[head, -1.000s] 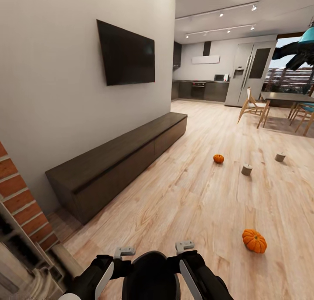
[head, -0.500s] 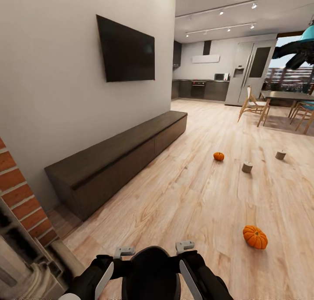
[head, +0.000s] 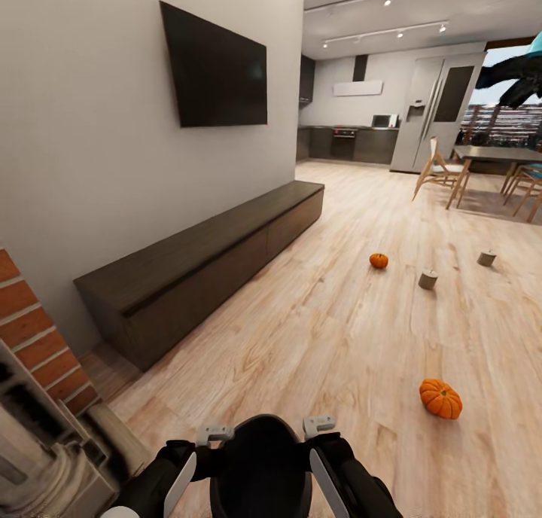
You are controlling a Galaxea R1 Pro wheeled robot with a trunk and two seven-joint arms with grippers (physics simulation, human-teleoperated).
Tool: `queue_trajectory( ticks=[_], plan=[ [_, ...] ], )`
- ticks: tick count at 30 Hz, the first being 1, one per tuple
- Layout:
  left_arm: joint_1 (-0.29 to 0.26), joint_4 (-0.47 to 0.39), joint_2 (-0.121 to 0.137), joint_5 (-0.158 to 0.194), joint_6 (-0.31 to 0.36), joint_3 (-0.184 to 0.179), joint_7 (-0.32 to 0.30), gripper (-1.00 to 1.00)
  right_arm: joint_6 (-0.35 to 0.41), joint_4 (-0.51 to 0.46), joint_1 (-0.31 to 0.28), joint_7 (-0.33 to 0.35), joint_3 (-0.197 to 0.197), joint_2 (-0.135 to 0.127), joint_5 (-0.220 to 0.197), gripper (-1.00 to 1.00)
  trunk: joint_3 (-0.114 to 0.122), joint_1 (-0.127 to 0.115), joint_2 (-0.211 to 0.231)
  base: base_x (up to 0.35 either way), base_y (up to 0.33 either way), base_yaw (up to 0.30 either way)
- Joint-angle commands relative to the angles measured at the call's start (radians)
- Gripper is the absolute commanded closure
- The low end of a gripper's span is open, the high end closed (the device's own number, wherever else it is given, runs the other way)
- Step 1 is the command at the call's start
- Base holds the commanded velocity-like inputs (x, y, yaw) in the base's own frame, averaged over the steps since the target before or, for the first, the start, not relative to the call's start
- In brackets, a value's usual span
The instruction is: Place each of the two pumpkins and all three candles from the living room inside a cabinet in the living room (use any cabinet), then make sure every cabinet is closed, and position the cauldron so it is next to a table in the living room.
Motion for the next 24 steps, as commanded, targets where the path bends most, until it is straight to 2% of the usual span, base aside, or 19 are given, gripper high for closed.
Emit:
queue_trajectory(
  ticks=[1,24],
  plan=[
    [0.000,-0.001,0.001,0.010,0.005,-0.003,0.003,-1.00,0.003,-0.001,0.000,-0.009,0.002,0.000,-0.010,-1.00,-0.005,0.000,-0.001,0.000,0.000,0.000],
    [0.000,-0.001,0.001,0.010,0.003,-0.003,0.003,-1.00,0.003,-0.001,0.000,-0.009,0.002,0.000,-0.010,-1.00,-0.094,0.011,-0.006,0.000,0.000,0.000]
  ],
)
